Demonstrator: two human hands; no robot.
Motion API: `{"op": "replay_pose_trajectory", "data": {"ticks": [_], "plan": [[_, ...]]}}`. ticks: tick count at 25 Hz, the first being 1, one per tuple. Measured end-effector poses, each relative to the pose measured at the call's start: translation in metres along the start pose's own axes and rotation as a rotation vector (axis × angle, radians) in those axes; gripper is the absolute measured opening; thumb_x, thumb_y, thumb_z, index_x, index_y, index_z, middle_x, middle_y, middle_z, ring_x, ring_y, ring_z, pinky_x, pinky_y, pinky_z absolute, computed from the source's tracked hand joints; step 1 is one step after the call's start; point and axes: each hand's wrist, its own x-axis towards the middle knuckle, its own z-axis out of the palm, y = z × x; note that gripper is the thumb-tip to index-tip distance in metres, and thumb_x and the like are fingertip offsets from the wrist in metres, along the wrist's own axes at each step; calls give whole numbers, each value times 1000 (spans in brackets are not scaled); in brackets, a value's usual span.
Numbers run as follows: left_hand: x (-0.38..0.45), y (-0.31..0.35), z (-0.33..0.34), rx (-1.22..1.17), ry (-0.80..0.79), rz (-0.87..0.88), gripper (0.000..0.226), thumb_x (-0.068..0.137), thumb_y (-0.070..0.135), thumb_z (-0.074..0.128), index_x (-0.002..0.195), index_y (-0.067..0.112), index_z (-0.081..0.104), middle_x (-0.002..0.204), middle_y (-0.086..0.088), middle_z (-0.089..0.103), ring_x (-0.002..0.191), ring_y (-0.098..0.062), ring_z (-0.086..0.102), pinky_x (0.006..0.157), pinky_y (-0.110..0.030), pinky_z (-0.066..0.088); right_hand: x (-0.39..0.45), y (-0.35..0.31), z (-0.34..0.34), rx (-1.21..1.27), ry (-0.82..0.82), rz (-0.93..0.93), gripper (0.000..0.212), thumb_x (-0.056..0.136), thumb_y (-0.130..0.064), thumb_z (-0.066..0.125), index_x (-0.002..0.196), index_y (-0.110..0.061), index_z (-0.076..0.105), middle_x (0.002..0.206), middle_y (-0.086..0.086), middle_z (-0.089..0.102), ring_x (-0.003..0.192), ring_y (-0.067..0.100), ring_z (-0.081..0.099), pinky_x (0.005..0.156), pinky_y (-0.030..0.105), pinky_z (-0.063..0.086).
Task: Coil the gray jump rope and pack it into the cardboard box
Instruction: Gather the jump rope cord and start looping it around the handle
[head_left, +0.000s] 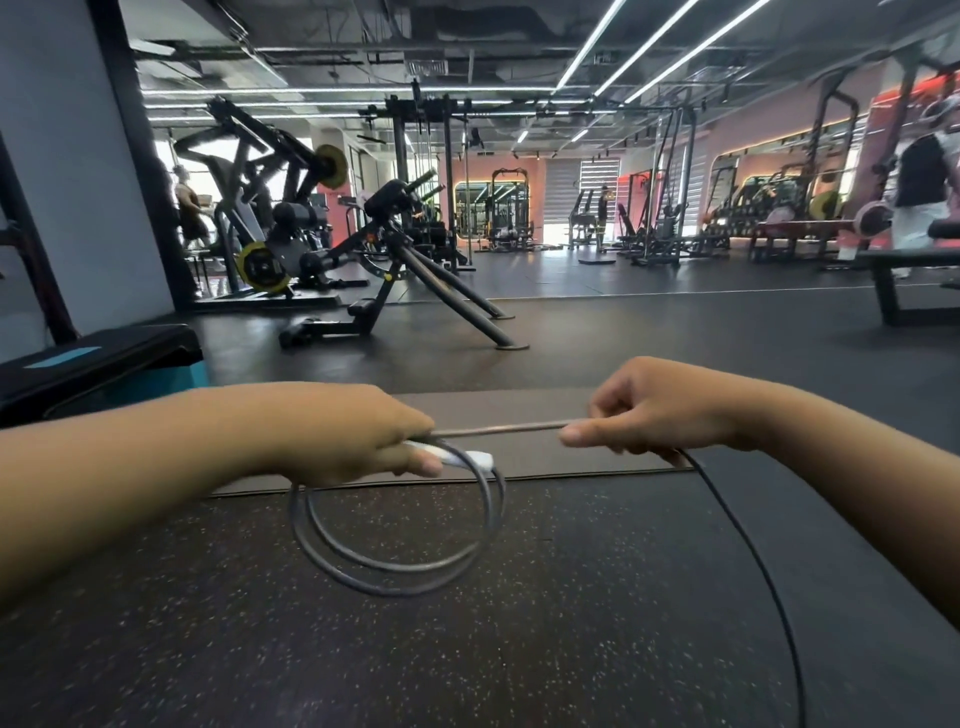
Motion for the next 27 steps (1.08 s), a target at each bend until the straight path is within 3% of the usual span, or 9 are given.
{"op": "replay_pose_trajectory", "data": {"ticks": [2, 6, 10, 14, 16, 18, 22, 25, 27], "plan": [[-10, -20, 2, -307, 31, -21, 38, 97, 58, 40, 89, 24, 55, 78, 9, 58, 64, -7, 51, 66, -23, 45, -6, 17, -2, 153, 97, 40, 57, 84, -60, 72, 63, -11, 51, 54, 2, 45, 45, 20, 42, 49, 31, 45], [-15, -9, 15, -1313, 160, 12, 38, 94, 50, 47, 85, 13, 48, 63, 3, 39, 51, -11, 35, 52, -25, 42, 0, 26, 18, 623, 174, 6, 44, 91, -49, 68, 68, -17, 48, 60, -1, 33, 49, 17, 28, 48, 30, 36], [10, 34, 25, -1985, 666, -41, 32, 101, 42, 44, 87, 13, 46, 59, 4, 40, 50, -13, 44, 58, -31, 53, 11, 6, 59, 980, 79, -121, 21, 99, -36, 60, 93, -18, 70, 70, 3, 45, 52, 15, 38, 47, 28, 33], [46, 51, 9, -2252, 1094, -233, 31, 107, 35, 36, 114, 9, 51, 99, -3, 69, 90, -18, 70, 93, -44, 53, 15, -17, 90, 1045, 25, -197, 28, 97, -27, 66, 124, -27, 69, 81, 8, 48, 54, 12, 33, 48, 27, 26], [58, 57, 0, -2313, 1136, -284, 40, 108, 33, 35, 133, 4, 48, 115, -5, 67, 97, -16, 66, 84, -37, 51, 18, -32, 98, 1070, 96, -207, 37, 92, -39, 71, 127, -32, 65, 87, 11, 43, 52, 10, 26, 47, 26, 19], [65, 69, -2, -2235, 1105, -373, 38, 106, 38, 39, 125, 6, 51, 95, -6, 65, 81, -22, 62, 65, -33, 48, 24, -48, 105, 1102, 206, -206, 39, 88, -47, 74, 123, -31, 65, 80, 6, 46, 49, 9, 27, 44, 25, 17], [66, 89, -1, -2038, 1090, -428, 35, 105, 42, 40, 113, 10, 49, 74, -4, 60, 57, -12, 65, 57, -25, 49, 30, -65, 110, 1229, 418, -165, 19, 87, -37, 79, 104, -29, 74, 76, 8, 55, 58, 21, 43, 54, 35, 31], [61, 94, 3, -2245, 969, -288, 40, 103, 43, 44, 119, 10, 61, 87, -7, 68, 67, -14, 71, 65, -27, 58, 29, -72, 106, 1380, 457, -162, 14, 84, -31, 80, 97, -27, 78, 88, 8, 75, 74, 24, 66, 64, 35, 51], [58, 100, 8, -2375, 844, -223, 35, 102, 42, 48, 103, 15, 71, 91, -7, 75, 78, -19, 73, 78, -33, 58, 30, -73, 103, 1434, 464, -190, 16, 87, -27, 77, 102, -21, 78, 94, 8, 82, 81, 17, 76, 67, 26, 59]]}}
